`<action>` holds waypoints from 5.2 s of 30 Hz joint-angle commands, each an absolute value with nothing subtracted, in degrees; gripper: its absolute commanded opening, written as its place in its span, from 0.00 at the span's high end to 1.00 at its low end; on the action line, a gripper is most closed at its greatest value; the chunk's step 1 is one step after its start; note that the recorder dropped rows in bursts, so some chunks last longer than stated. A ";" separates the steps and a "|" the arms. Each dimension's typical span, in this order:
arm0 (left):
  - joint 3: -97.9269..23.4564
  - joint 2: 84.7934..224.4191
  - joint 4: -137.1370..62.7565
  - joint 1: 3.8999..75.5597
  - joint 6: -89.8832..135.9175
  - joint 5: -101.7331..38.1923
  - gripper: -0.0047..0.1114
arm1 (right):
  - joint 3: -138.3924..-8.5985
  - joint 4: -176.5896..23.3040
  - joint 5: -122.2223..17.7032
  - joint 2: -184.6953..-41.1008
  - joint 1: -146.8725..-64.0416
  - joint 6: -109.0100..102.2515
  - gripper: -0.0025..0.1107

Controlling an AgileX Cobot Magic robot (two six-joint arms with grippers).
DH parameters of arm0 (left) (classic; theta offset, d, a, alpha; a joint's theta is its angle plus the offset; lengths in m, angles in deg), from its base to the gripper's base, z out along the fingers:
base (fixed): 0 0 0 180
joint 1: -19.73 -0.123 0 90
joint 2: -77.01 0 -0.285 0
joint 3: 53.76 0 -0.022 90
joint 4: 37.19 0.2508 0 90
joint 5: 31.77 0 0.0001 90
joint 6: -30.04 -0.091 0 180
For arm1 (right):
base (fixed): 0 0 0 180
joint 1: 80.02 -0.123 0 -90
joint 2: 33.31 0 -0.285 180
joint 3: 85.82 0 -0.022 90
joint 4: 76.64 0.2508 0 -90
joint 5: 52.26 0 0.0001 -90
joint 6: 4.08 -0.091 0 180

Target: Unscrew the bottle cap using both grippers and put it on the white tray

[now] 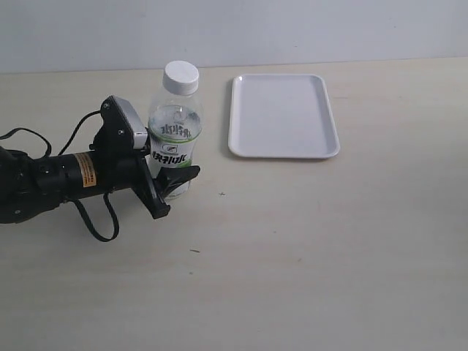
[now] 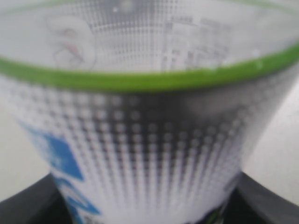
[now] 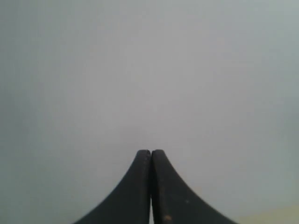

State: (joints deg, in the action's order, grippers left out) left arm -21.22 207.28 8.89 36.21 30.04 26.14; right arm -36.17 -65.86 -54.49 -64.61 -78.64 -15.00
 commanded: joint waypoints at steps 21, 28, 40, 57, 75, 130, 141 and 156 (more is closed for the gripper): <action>-21.40 206.47 8.76 36.41 34.35 24.01 0.96 | -97.82 -50.81 13.62 -133.67 -100.75 13.22 0.98; -21.40 206.47 9.82 36.41 34.35 24.03 0.96 | -107.87 -62.44 14.58 -141.47 -108.39 5.65 0.98; -21.40 206.47 10.19 36.41 33.47 23.54 0.96 | -118.66 -63.75 17.70 -151.36 -110.06 2.05 0.63; -21.40 204.92 10.52 36.41 33.47 20.19 0.96 | -119.80 -67.54 17.70 -152.85 -110.06 2.28 0.46; -21.40 204.89 10.55 36.41 33.20 20.19 0.96 | -119.80 -66.30 14.46 -155.38 -110.06 3.80 0.41; -21.40 204.89 10.63 36.41 35.10 22.55 0.96 | -119.80 -63.35 17.70 -155.83 -110.06 59.53 0.98; -21.40 204.89 12.11 36.41 35.38 22.71 0.96 | -119.80 -63.57 17.70 -155.72 -110.06 82.07 0.98; -21.40 204.89 12.11 36.41 36.59 22.94 0.96 | -119.80 -63.35 17.70 -155.72 -110.06 104.49 0.98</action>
State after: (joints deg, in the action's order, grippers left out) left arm -21.31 205.25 11.50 36.31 34.63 22.43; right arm -119.62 -62.28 17.99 -155.85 -109.98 97.83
